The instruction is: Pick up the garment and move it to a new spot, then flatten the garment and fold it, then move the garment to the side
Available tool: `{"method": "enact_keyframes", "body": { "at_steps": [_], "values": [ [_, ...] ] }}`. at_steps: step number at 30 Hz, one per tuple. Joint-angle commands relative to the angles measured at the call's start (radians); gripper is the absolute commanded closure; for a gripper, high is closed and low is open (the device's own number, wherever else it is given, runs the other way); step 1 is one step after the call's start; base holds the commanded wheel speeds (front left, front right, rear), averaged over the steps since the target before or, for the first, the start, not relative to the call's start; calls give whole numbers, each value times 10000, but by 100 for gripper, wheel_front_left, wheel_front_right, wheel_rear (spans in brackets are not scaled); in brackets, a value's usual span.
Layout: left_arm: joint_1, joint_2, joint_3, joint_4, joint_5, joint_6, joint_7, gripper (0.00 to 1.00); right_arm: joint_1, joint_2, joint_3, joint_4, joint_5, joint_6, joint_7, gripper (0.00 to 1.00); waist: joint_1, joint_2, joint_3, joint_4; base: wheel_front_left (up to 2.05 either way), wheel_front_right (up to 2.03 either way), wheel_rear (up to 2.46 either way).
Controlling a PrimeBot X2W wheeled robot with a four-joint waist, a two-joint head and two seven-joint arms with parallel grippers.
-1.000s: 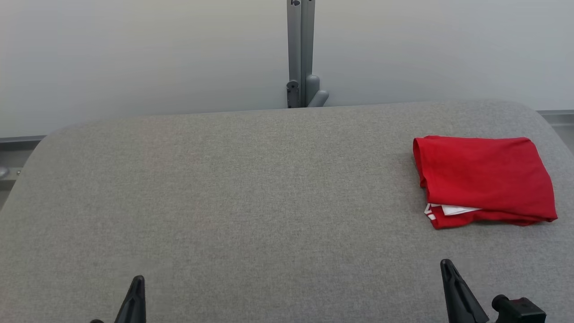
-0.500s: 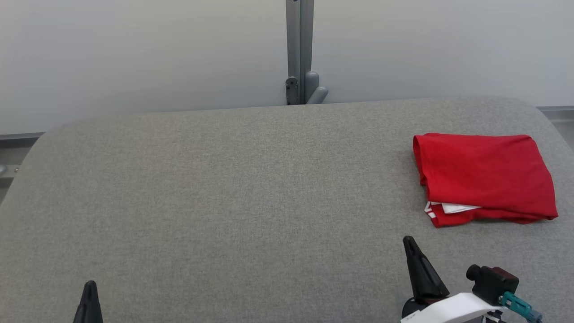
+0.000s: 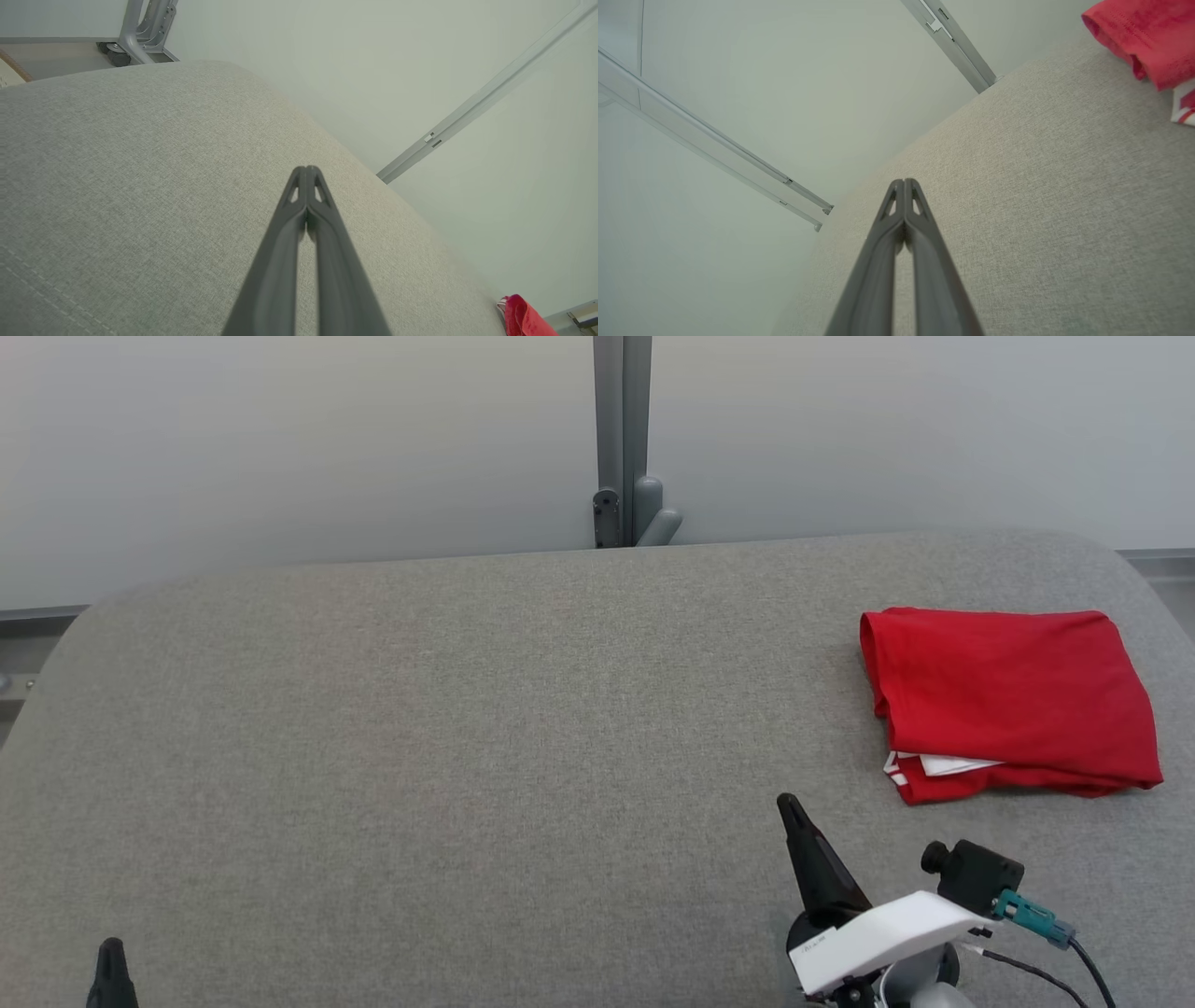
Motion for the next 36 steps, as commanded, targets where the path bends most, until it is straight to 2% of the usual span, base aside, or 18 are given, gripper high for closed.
{"method": "enact_keyframes", "body": {
  "at_steps": [1, 16, 36],
  "values": [
    [52, 27, 226, -177, -419, 5, 107, 100, -455, -26, 206, 40, 499, 2, 33, 100, 0, 0, 12, -4, 0, 0, 0],
    [103, -39, 1230, -331, -2555, 7, 715, 100, -1648, -35, 1255, 821, 3039, 2, 198, 100, 0, 0, 124, -40, 0, 0, 0],
    [145, -103, 2308, -485, -4870, 9, 1381, 100, -2914, -39, 2375, 1663, 5753, 2, 385, 100, 0, 0, 264, -85, 0, 0, 0]
  ]
}}
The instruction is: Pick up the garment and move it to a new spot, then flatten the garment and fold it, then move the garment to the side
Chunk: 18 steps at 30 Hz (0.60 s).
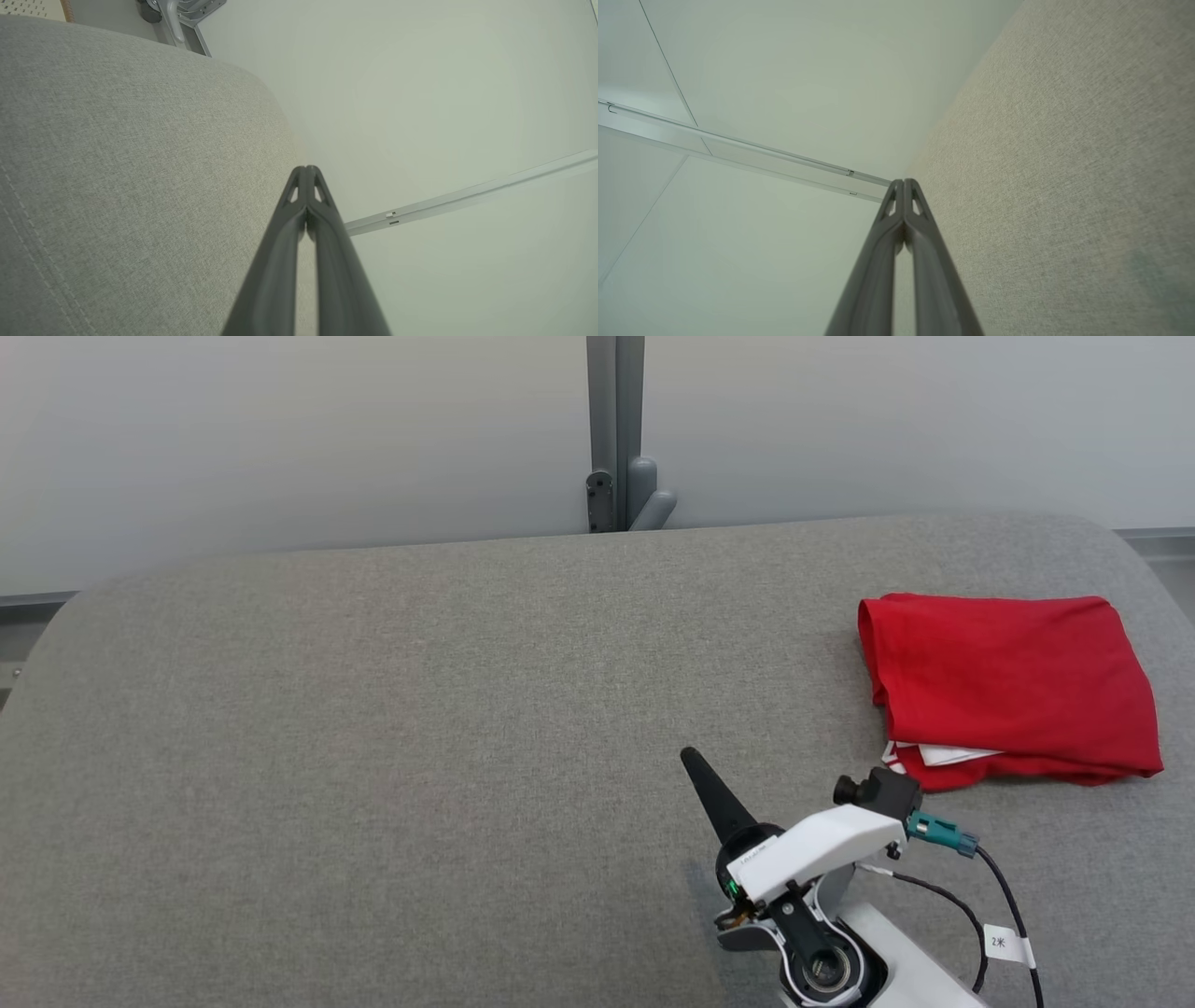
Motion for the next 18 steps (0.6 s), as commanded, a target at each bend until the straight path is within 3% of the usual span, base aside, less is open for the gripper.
{"method": "enact_keyframes", "body": {
  "at_steps": [1, 18],
  "values": [
    [48, 31, 133, -120, -283, 7, 58, 100, -336, -1, 126, 15, 303, 4, 41, 100, 0, 0, 8, -3, 0, 0, 0],
    [85, -20, 950, -230, -2030, 9, 559, 100, -1283, -8, 964, 653, 2345, 4, 179, 100, 0, 0, 134, -43, 0, 0, 0]
  ]
}}
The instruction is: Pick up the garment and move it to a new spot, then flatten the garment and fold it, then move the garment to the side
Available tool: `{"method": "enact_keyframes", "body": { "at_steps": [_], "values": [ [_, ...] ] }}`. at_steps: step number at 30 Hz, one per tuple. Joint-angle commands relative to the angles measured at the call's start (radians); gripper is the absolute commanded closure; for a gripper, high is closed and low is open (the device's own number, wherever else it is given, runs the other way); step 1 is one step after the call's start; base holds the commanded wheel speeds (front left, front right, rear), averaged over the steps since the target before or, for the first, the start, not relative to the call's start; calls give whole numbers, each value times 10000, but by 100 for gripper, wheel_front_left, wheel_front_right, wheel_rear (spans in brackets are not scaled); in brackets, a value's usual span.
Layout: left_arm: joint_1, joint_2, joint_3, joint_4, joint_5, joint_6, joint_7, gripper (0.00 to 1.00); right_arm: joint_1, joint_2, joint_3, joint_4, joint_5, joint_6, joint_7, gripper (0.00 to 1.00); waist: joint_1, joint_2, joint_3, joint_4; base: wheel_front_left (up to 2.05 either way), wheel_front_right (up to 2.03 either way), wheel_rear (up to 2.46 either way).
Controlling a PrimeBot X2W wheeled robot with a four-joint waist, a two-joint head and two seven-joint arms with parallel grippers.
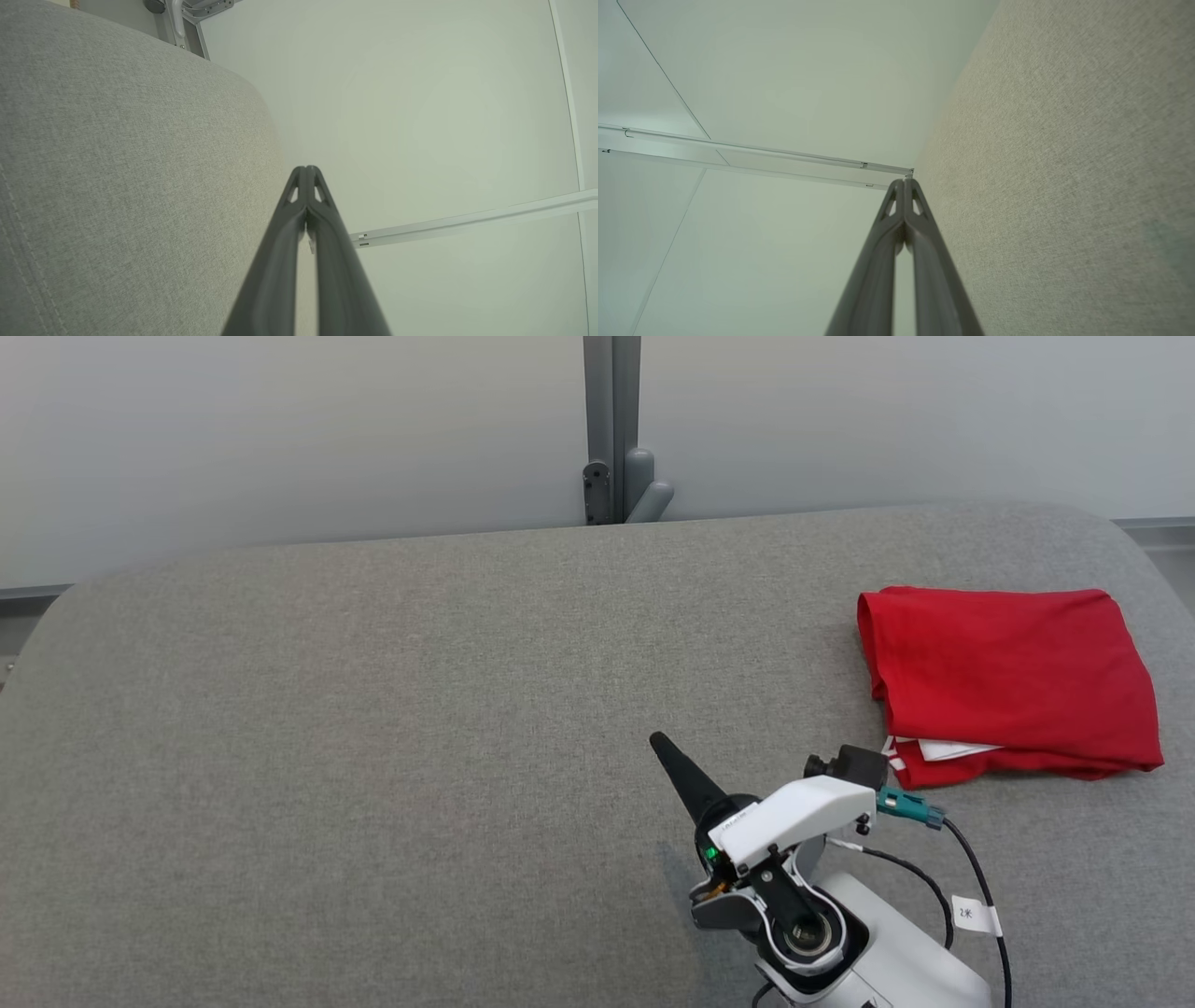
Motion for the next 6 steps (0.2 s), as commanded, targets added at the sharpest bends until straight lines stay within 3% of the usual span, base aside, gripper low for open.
{"method": "enact_keyframes", "body": {
  "at_steps": [1, 6],
  "values": [
    [60, 25, 182, -100, -382, 9, 101, 100, -353, -4, 164, 74, 397, 4, 48, 100, 0, 0, 17, -6, 0, 0, 0],
    [72, 9, 399, -127, -863, 10, 248, 100, -600, -5, 392, 247, 943, 4, 83, 100, 0, 0, 54, -18, 0, 0, 0]
  ]
}}
